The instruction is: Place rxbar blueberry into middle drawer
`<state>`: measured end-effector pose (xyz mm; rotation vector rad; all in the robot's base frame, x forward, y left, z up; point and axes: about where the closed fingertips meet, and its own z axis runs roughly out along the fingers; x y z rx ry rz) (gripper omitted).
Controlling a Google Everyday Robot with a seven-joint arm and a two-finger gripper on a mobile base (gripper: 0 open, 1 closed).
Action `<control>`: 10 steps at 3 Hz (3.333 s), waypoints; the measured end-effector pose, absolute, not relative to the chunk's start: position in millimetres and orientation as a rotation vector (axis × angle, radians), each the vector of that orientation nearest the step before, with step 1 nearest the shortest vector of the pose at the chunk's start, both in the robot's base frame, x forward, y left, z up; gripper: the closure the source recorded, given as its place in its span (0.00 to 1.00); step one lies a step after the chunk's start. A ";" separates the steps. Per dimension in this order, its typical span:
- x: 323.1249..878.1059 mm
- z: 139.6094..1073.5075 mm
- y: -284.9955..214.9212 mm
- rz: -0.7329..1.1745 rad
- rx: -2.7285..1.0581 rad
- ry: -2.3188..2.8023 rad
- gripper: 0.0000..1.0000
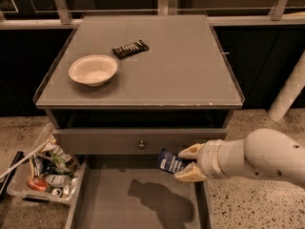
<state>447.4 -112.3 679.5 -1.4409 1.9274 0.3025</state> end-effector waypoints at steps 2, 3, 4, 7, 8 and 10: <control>446.1 606.9 -80.4 0.210 -1.440 1.969 1.00; 446.1 606.9 -80.4 0.210 -1.440 1.969 1.00; 453.4 587.0 -61.7 0.246 -1.448 1.960 1.00; 480.1 482.6 -6.3 0.351 -1.374 1.925 1.00; 485.8 450.3 -2.3 0.364 -1.371 1.888 1.00; 511.6 391.3 -31.7 0.458 -1.323 1.860 1.00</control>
Offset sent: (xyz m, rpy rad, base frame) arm -0.0003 0.0284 -0.1236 -0.1316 0.0165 -0.0915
